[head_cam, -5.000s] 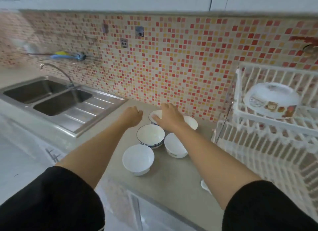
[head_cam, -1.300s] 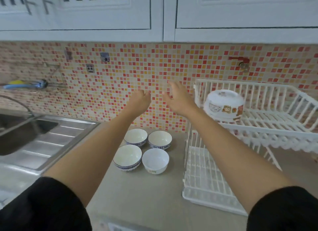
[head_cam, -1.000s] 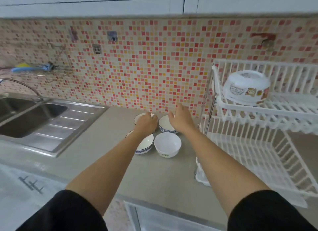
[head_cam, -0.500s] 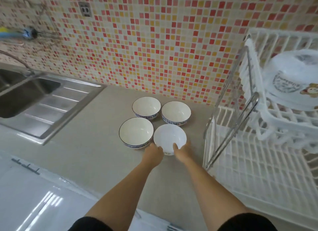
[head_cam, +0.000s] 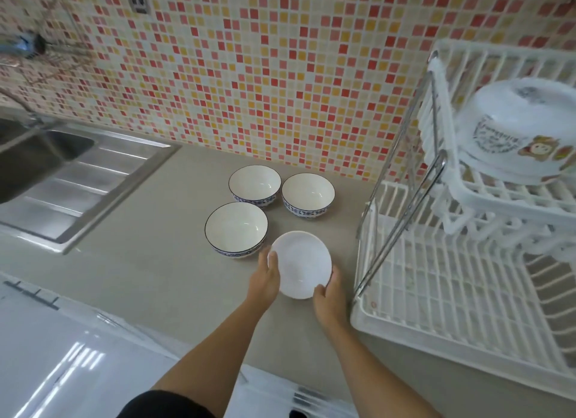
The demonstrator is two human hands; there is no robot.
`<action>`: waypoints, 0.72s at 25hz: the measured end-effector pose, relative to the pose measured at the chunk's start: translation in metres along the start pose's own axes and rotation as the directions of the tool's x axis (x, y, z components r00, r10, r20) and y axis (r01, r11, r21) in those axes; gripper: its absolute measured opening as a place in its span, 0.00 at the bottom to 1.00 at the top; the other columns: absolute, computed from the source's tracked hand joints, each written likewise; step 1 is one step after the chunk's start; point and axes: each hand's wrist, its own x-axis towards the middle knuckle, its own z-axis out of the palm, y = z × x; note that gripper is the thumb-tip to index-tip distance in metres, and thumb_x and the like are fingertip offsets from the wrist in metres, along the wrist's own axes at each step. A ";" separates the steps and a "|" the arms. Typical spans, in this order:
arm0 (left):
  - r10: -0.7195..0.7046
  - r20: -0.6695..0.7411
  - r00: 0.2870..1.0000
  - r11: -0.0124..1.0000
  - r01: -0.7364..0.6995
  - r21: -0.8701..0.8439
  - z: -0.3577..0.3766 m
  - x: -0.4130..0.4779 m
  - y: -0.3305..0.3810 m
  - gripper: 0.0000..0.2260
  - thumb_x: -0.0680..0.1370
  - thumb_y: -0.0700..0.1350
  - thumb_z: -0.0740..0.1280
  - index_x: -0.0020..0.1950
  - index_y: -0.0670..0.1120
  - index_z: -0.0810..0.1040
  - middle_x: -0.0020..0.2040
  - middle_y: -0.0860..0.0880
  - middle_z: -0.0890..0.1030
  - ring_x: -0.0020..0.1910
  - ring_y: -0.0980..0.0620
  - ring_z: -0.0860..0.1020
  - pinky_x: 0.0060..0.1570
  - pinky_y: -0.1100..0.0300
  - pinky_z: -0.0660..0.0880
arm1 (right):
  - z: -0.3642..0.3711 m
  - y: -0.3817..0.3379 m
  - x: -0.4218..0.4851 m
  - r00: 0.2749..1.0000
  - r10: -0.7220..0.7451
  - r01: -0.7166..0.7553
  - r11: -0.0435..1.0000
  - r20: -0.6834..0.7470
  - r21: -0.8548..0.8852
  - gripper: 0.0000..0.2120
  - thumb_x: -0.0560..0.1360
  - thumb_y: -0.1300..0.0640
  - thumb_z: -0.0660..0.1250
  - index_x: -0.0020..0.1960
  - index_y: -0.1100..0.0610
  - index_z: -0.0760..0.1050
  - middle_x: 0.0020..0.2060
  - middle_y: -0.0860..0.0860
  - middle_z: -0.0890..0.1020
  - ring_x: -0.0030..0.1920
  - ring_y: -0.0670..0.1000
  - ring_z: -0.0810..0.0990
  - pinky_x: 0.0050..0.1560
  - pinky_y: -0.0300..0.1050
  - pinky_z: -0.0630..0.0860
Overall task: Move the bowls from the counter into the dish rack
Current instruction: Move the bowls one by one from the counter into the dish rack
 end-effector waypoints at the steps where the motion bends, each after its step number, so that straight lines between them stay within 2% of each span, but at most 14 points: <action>1: -0.017 0.000 1.000 0.999 0.017 -0.032 -0.004 -0.005 -0.003 0.26 0.80 0.61 0.46 0.74 0.52 0.62 0.72 0.44 0.70 0.68 0.40 0.71 0.68 0.48 0.66 | -0.002 0.001 -0.009 1.000 -0.024 0.024 0.998 -0.002 0.057 0.25 0.76 0.66 0.60 0.72 0.60 0.61 0.67 0.55 0.72 0.67 0.54 0.71 0.63 0.36 0.64; 2: -0.026 -0.006 1.000 0.998 0.026 -0.062 -0.008 -0.009 -0.007 0.26 0.80 0.63 0.46 0.73 0.52 0.62 0.71 0.44 0.70 0.68 0.40 0.71 0.68 0.46 0.66 | -0.004 0.000 -0.020 0.997 -0.073 0.074 0.992 -0.006 0.104 0.23 0.76 0.61 0.61 0.71 0.58 0.63 0.66 0.53 0.72 0.65 0.51 0.71 0.62 0.34 0.63; 4: -0.026 -0.004 1.000 0.995 0.026 -0.096 -0.019 -0.018 -0.011 0.28 0.78 0.66 0.46 0.73 0.54 0.63 0.71 0.45 0.70 0.68 0.40 0.71 0.70 0.44 0.66 | -0.008 -0.004 -0.035 0.985 -0.168 0.170 0.969 -0.028 0.177 0.21 0.74 0.47 0.62 0.66 0.47 0.66 0.65 0.46 0.73 0.64 0.43 0.72 0.64 0.35 0.65; 6: -0.019 0.030 0.999 0.989 0.023 -0.143 -0.031 -0.022 -0.014 0.38 0.70 0.76 0.45 0.73 0.57 0.65 0.71 0.48 0.72 0.68 0.43 0.72 0.70 0.44 0.65 | -0.006 -0.010 -0.044 0.976 -0.213 0.220 0.948 -0.055 0.231 0.19 0.72 0.39 0.59 0.61 0.41 0.67 0.64 0.44 0.73 0.64 0.38 0.71 0.66 0.36 0.66; 7: -0.010 0.043 0.999 0.985 0.017 -0.173 -0.038 -0.022 -0.017 0.43 0.66 0.79 0.45 0.72 0.57 0.67 0.70 0.49 0.73 0.66 0.44 0.74 0.70 0.44 0.67 | -0.005 -0.015 -0.051 0.971 -0.228 0.238 0.939 -0.069 0.246 0.19 0.71 0.37 0.57 0.60 0.41 0.67 0.63 0.46 0.74 0.64 0.39 0.72 0.65 0.33 0.67; 8: 0.022 0.055 0.998 0.980 -0.010 -0.199 -0.047 -0.028 -0.016 0.44 0.64 0.81 0.46 0.70 0.55 0.69 0.67 0.49 0.76 0.63 0.45 0.77 0.68 0.45 0.69 | -0.006 -0.023 -0.062 0.961 -0.261 0.277 0.924 -0.096 0.264 0.21 0.70 0.36 0.57 0.61 0.42 0.68 0.63 0.48 0.74 0.63 0.43 0.74 0.62 0.30 0.68; 10: 0.096 0.056 0.994 0.958 -0.077 -0.275 -0.062 -0.041 0.003 0.39 0.68 0.77 0.51 0.64 0.49 0.70 0.63 0.48 0.77 0.59 0.47 0.78 0.65 0.47 0.72 | -0.007 -0.043 -0.074 0.947 -0.294 0.319 0.895 -0.127 0.311 0.26 0.70 0.35 0.57 0.63 0.47 0.68 0.62 0.48 0.74 0.62 0.53 0.76 0.56 0.29 0.71; 12: 0.198 0.071 0.978 0.911 -0.157 -0.380 -0.075 -0.057 0.028 0.32 0.70 0.71 0.58 0.61 0.47 0.68 0.62 0.46 0.77 0.57 0.48 0.78 0.62 0.51 0.74 | -0.010 -0.064 -0.084 0.911 -0.374 0.412 0.847 -0.174 0.335 0.22 0.70 0.36 0.61 0.61 0.43 0.68 0.61 0.47 0.74 0.61 0.56 0.76 0.61 0.42 0.74; 14: 0.304 0.080 0.949 0.854 -0.234 -0.465 -0.088 -0.074 0.055 0.24 0.71 0.64 0.59 0.57 0.48 0.68 0.60 0.44 0.76 0.55 0.49 0.77 0.55 0.57 0.73 | -0.019 -0.092 -0.095 0.842 -0.497 0.539 0.785 -0.210 0.306 0.17 0.72 0.39 0.65 0.59 0.38 0.67 0.62 0.47 0.73 0.64 0.53 0.74 0.65 0.56 0.72; 16: 0.436 0.045 0.899 0.776 -0.351 -0.524 -0.100 -0.091 0.090 0.24 0.71 0.62 0.60 0.58 0.46 0.68 0.63 0.38 0.75 0.57 0.47 0.76 0.56 0.57 0.72 | -0.038 -0.128 -0.103 0.754 -0.608 0.657 0.696 -0.249 0.289 0.19 0.72 0.43 0.66 0.62 0.39 0.66 0.63 0.47 0.72 0.66 0.55 0.72 0.65 0.61 0.71; 18: 0.593 0.005 0.806 0.666 -0.487 -0.565 -0.110 -0.112 0.130 0.26 0.69 0.62 0.62 0.59 0.46 0.70 0.64 0.36 0.75 0.59 0.47 0.77 0.62 0.54 0.72 | -0.065 -0.168 -0.111 0.671 -0.694 0.741 0.612 -0.263 0.275 0.24 0.72 0.45 0.68 0.66 0.41 0.64 0.65 0.49 0.70 0.66 0.57 0.72 0.63 0.61 0.73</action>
